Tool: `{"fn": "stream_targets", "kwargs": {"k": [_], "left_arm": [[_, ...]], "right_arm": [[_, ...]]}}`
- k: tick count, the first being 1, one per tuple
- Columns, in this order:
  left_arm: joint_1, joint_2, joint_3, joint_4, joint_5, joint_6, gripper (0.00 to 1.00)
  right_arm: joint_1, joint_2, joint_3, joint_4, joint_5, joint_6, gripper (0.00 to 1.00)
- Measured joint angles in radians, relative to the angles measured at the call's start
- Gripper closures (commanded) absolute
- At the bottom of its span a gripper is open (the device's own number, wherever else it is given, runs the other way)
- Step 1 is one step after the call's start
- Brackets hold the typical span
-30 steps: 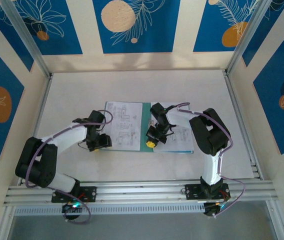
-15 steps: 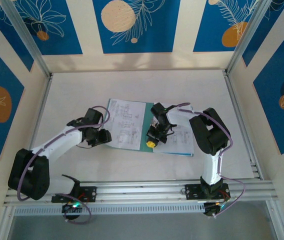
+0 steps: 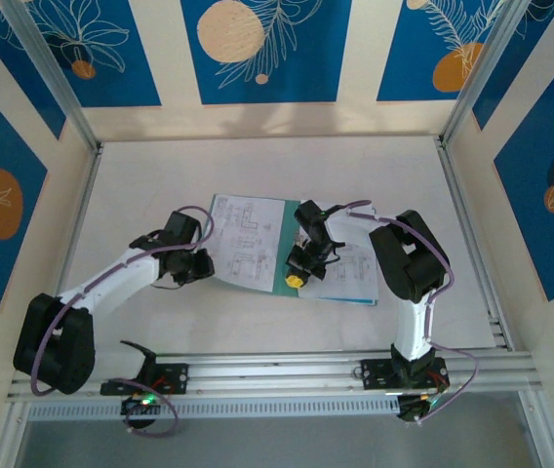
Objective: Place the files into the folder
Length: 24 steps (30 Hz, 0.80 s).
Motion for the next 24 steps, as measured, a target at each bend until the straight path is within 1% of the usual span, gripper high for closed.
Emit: {"fn": "stream_targets", "kwargs": {"k": [4, 7, 12, 13, 15, 18, 21, 24], "left_arm": [[-0.002, -0.002, 0.0, 0.009, 0.002, -0.007, 1.0], [-0.002, -0.013, 0.0, 0.014, 0.0, -0.011, 1.0], [-0.011, -0.072, 0.003, -0.007, -0.018, -0.01, 1.0], [-0.014, -0.088, 0.005, -0.019, -0.034, -0.01, 1.0], [-0.016, -0.127, 0.012, -0.056, -0.067, -0.009, 1.0], [-0.021, -0.186, 0.024, -0.119, -0.121, -0.006, 1.0], [-0.031, -0.24, 0.033, -0.182, -0.169, -0.006, 1.0], [-0.047, -0.293, 0.048, -0.245, -0.22, -0.006, 1.0]], "right_arm": [[-0.001, 0.001, 0.005, -0.005, 0.0, -0.009, 0.99], [0.002, 0.008, 0.021, -0.024, 0.005, -0.026, 0.92], [0.031, 0.016, 0.087, -0.075, 0.069, -0.083, 0.65], [0.038, 0.016, 0.106, -0.084, 0.085, -0.095, 0.61], [0.046, 0.015, 0.16, -0.1, 0.106, -0.109, 0.57], [0.04, -0.002, 0.216, -0.105, 0.116, -0.119, 0.57], [0.014, -0.052, 0.224, -0.109, 0.122, -0.117, 0.65], [-0.038, -0.106, 0.188, -0.102, 0.13, -0.109, 0.73]]}}
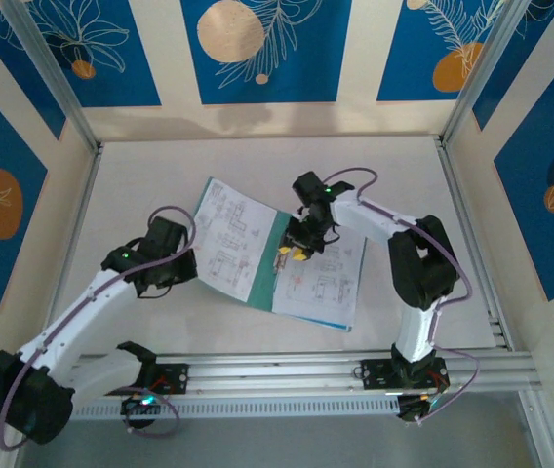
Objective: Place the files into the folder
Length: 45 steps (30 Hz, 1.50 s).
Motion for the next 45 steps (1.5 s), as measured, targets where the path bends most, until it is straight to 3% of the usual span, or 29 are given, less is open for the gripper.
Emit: {"fn": "stream_targets", "kwargs": {"k": [7, 12, 16, 21, 27, 32, 40, 45], "left_arm": [[-0.059, -0.079, 0.051, -0.106, -0.1, -0.002, 1.0], [-0.176, -0.084, 0.097, -0.154, -0.205, -0.035, 1.0], [-0.273, -0.057, 0.144, -0.175, -0.291, -0.067, 1.0], [-0.404, 0.011, 0.197, -0.177, -0.391, -0.097, 1.0], [-0.557, 0.089, 0.257, -0.109, -0.438, -0.082, 1.0], [-0.661, 0.16, 0.271, 0.006, -0.397, -0.034, 0.95], [-0.7, 0.278, 0.271, 0.172, -0.204, 0.032, 0.6], [-0.7, 0.381, 0.271, 0.32, 0.037, 0.064, 0.45]], "right_arm": [[-0.173, -0.105, -0.235, 0.0, 0.056, 0.058, 0.82], [-0.244, -0.212, -0.358, -0.02, 0.124, 0.111, 0.83], [-0.267, -0.237, -0.407, -0.007, 0.13, 0.134, 0.86], [-0.264, -0.16, -0.431, 0.042, 0.103, 0.152, 0.87], [-0.263, -0.102, -0.38, 0.005, 0.09, 0.155, 0.87], [-0.278, -0.039, -0.32, -0.057, 0.063, 0.141, 0.88], [-0.291, 0.029, -0.238, -0.118, 0.04, 0.102, 0.88], [-0.305, 0.007, -0.181, -0.066, 0.135, 0.093, 0.71]]}}
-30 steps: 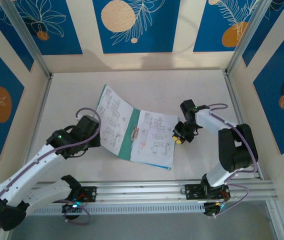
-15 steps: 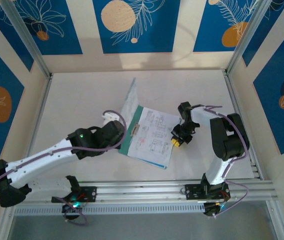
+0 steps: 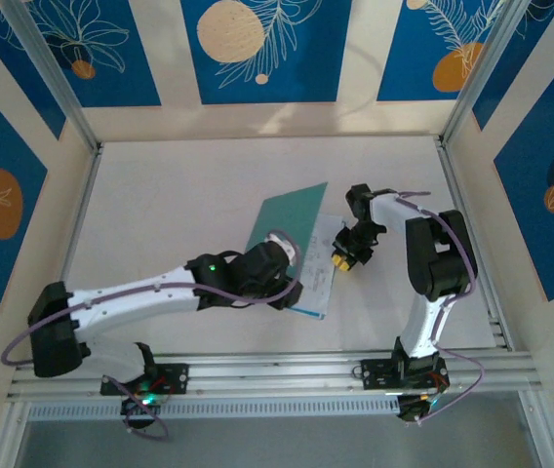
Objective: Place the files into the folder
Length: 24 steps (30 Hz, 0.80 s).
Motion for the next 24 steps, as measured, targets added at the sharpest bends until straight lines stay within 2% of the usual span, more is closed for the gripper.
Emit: {"fn": "stream_targets", "kwargs": {"k": [3, 6, 7, 10, 11, 15, 19, 24], "left_arm": [[0.0, 0.056, 0.0, 0.072, 0.121, 0.004, 0.34], [0.0, 0.085, 0.002, 0.121, 0.204, 0.007, 0.3], [0.002, 0.09, 0.004, 0.131, 0.22, 0.008, 0.24], [0.016, 0.098, 0.019, 0.165, 0.264, 0.002, 0.02], [0.025, 0.097, 0.02, 0.182, 0.279, -0.005, 0.0], [0.098, 0.093, 0.016, 0.241, 0.317, -0.05, 0.0], [0.213, 0.041, -0.042, 0.302, 0.343, -0.116, 0.0], [0.378, -0.09, -0.111, 0.227, 0.257, -0.15, 0.0]], "right_arm": [[-0.029, -0.088, -0.011, -0.018, 0.086, 0.014, 0.59], [-0.056, -0.206, -0.024, -0.053, 0.159, 0.028, 0.48], [-0.063, -0.236, -0.024, -0.063, 0.177, 0.032, 0.44], [-0.069, -0.317, -0.024, -0.089, 0.221, 0.032, 0.17], [-0.066, -0.337, -0.024, -0.098, 0.235, 0.026, 0.01], [-0.052, -0.431, -0.045, -0.078, 0.248, -0.007, 0.01], [-0.028, -0.546, -0.074, -0.054, 0.238, -0.056, 0.01], [0.027, -0.649, -0.074, -0.02, 0.28, -0.147, 0.01]]}}
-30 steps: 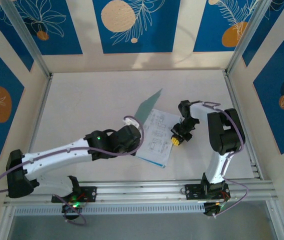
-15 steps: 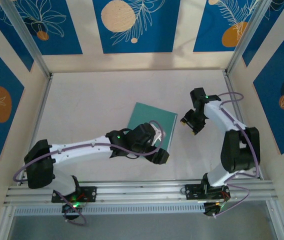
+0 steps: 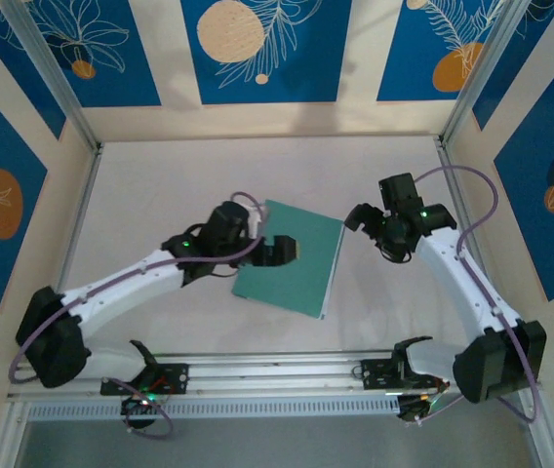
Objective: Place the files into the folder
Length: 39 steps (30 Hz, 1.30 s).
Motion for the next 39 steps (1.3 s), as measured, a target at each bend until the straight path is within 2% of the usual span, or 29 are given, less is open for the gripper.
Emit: {"fn": "stream_targets", "kwargs": {"k": [2, 7, 11, 14, 18, 24, 33, 35, 39], "left_arm": [[0.042, -0.05, 0.009, -0.088, -0.109, 0.011, 0.0], [0.063, -0.139, 0.036, -0.307, -0.584, 0.053, 0.0], [0.076, -0.249, -0.093, -0.293, -0.907, 0.201, 0.0], [0.119, -0.301, -0.202, -0.264, -1.017, 0.343, 0.0], [0.243, -0.322, -0.301, -0.176, -0.996, 0.509, 0.0], [0.389, -0.373, -0.456, 0.027, -0.924, 0.651, 0.0], [0.525, -0.282, -0.533, 0.29, -0.795, 0.682, 0.0], [0.557, -0.262, -0.573, 0.394, -0.766, 0.679, 0.0], [0.62, -0.203, -0.641, 0.586, -0.713, 0.674, 0.0]], "right_arm": [[-0.001, -0.029, -0.008, 0.018, 0.027, -0.035, 0.01], [-0.046, -0.131, -0.201, 0.227, 0.111, -0.195, 0.01], [-0.051, -0.217, -0.47, 0.501, 0.168, -0.356, 0.01], [-0.087, -0.224, -0.635, 0.724, 0.169, -0.448, 0.01], [-0.159, -0.176, -0.755, 0.942, 0.152, -0.505, 0.01], [-0.252, -0.001, -0.762, 1.231, 0.062, -0.576, 0.01], [-0.257, 0.245, -0.69, 1.527, -0.075, -0.652, 0.01], [-0.258, 0.296, -0.692, 1.6, -0.085, -0.658, 0.01], [-0.254, 0.331, -0.695, 1.637, -0.089, -0.668, 0.01]]}}
